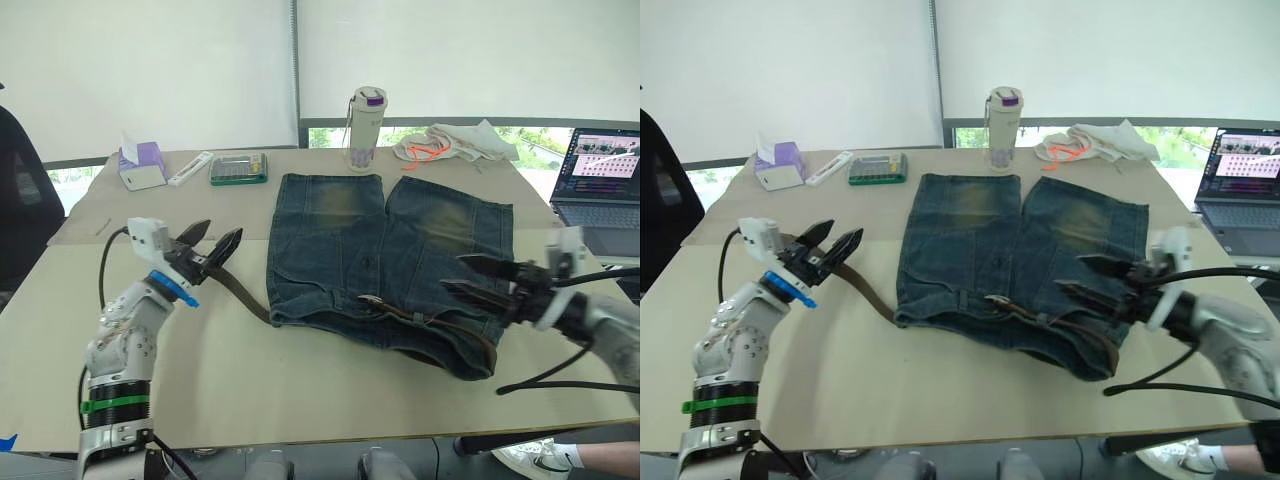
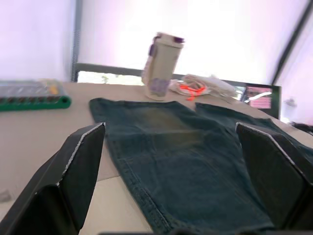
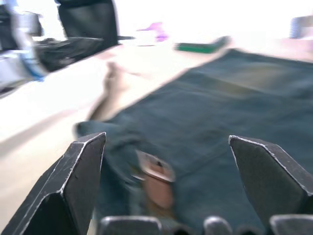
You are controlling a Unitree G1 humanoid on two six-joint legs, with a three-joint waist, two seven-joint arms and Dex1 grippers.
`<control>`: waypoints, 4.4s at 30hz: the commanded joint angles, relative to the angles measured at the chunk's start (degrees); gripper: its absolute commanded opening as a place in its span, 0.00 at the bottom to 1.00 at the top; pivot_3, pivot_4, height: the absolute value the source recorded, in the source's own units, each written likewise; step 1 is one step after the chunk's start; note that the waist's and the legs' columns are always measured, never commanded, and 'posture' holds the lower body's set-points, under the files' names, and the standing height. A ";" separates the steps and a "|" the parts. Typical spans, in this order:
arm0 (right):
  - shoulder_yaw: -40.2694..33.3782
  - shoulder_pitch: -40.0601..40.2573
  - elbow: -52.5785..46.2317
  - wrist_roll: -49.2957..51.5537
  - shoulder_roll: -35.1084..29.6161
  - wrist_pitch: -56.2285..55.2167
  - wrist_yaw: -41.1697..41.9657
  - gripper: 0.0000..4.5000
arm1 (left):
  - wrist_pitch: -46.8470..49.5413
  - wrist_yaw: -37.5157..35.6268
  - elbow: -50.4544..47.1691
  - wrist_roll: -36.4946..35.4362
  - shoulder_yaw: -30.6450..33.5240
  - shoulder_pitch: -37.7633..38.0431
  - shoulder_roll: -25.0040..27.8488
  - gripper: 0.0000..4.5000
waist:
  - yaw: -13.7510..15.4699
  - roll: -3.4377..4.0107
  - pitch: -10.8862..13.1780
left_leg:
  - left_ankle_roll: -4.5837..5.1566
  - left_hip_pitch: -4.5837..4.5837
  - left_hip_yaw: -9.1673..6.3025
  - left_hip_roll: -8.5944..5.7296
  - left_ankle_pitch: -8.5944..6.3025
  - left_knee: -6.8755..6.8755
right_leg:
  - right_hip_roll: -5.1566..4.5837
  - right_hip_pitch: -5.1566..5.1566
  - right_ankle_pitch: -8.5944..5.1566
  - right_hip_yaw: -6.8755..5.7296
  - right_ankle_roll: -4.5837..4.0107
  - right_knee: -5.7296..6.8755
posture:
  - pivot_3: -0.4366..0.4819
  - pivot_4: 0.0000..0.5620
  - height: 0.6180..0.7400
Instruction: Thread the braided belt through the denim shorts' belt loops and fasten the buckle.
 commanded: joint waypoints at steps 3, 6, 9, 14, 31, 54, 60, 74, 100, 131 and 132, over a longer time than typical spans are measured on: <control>6.03 -0.82 0.51 -9.36 2.55 -0.06 5.89 0.98 | 3.38 12.40 -5.75 3.63 0.67 -0.08 -1.40 1.00 | 0.13 -0.01 -0.01 | -0.11 -0.19 0.05 -0.14 0.07 0.00 | -0.07 -0.35 0.02 0.10 0.00 0.13 | 0.48 0.27 1.00; 10.21 1.10 -0.32 -14.81 2.56 -0.64 9.19 0.98 | 4.25 17.35 -5.52 6.47 0.93 0.65 -1.44 1.00 | 0.12 -0.02 -0.02 | -0.18 -0.21 0.07 -0.17 0.10 0.00 | -0.07 -0.44 0.04 0.12 -0.01 0.20 | 0.48 0.27 1.00; 12.50 3.56 -0.16 -18.85 2.08 -1.83 12.53 0.98 | 4.13 21.76 -3.61 8.61 2.03 0.53 -1.60 1.00 | 0.17 -0.02 -0.02 | -0.18 -0.19 0.17 -0.23 0.11 -0.01 | -0.03 -0.43 0.03 0.08 -0.02 0.22 | 0.48 0.27 1.00; 11.59 3.20 2.36 -25.06 4.34 -8.89 13.03 0.98 | 5.22 23.30 -0.89 10.33 1.28 -0.21 -1.80 1.00 | 0.11 -0.22 -0.13 | -0.18 -0.14 0.23 -0.33 0.11 -0.02 | -0.04 -0.40 0.03 0.06 -0.01 0.22 | 0.48 0.27 1.00; 5.32 -2.81 -6.40 -22.46 8.34 -5.48 11.76 0.98 | 11.61 46.94 12.20 19.07 2.09 -13.80 -10.45 1.00 | 0.62 -0.34 -0.11 | -0.25 -0.23 0.00 -0.49 0.14 -0.04 | -0.12 -0.48 0.04 0.06 -0.01 0.24 | 0.48 0.27 1.00; 4.35 -3.76 -3.54 -25.18 10.79 -6.28 12.16 1.00 | 2.31 55.15 17.78 18.62 8.30 -15.32 -14.49 0.00 | 0.68 -0.38 -0.09 | -0.41 -0.27 -0.02 -0.56 0.22 -0.08 | -0.18 -0.53 0.05 0.05 0.01 0.27 | 0.48 0.27 1.00; 3.87 -4.29 -4.68 -24.46 11.41 -5.00 11.29 1.00 | -10.04 42.32 16.41 16.35 5.31 -14.22 -14.24 0.00 | 0.66 -0.39 -0.08 | -0.49 -0.29 0.06 -0.56 0.26 -0.10 | -0.17 -0.53 0.05 -0.01 0.00 0.25 | 0.48 0.27 1.00; -5.94 -12.76 -13.51 -4.02 24.52 21.94 -19.14 1.00 | -47.93 19.16 17.46 42.20 -23.17 -11.60 -3.28 0.00 | 0.66 -0.33 -0.11 | -0.57 -0.39 0.07 -0.54 0.30 -0.15 | -0.19 -0.57 0.08 0.01 -0.05 0.19 | 0.48 0.27 1.00; -6.39 -12.27 -5.63 48.12 24.76 36.37 -57.96 1.00 | -66.78 25.08 22.04 55.01 -29.52 -12.39 -0.03 0.00 | -0.61 -0.17 -0.18 | -0.32 -0.75 -0.49 -0.65 0.41 -0.17 | -0.36 -0.63 0.08 -0.26 0.06 0.21 | 0.48 0.27 1.00; -10.36 -12.16 0.41 52.88 32.60 22.50 -66.77 0.00 | -68.87 16.62 20.82 49.30 -30.94 -8.90 0.74 0.09 | -0.74 -0.05 -0.18 | -0.30 -0.79 -0.54 -0.63 0.41 -0.17 | -0.29 -0.69 0.09 -0.23 0.05 0.21 | 0.48 0.27 1.00; -10.44 -12.09 -0.19 51.98 32.88 22.14 -65.99 0.00 | -68.24 15.96 20.30 48.70 -30.70 -8.55 0.83 0.18 | -0.76 -0.04 -0.18 | -0.30 -0.79 -0.54 -0.63 0.41 -0.17 | -0.29 -0.69 0.09 -0.23 0.05 0.21 | 0.48 0.27 1.00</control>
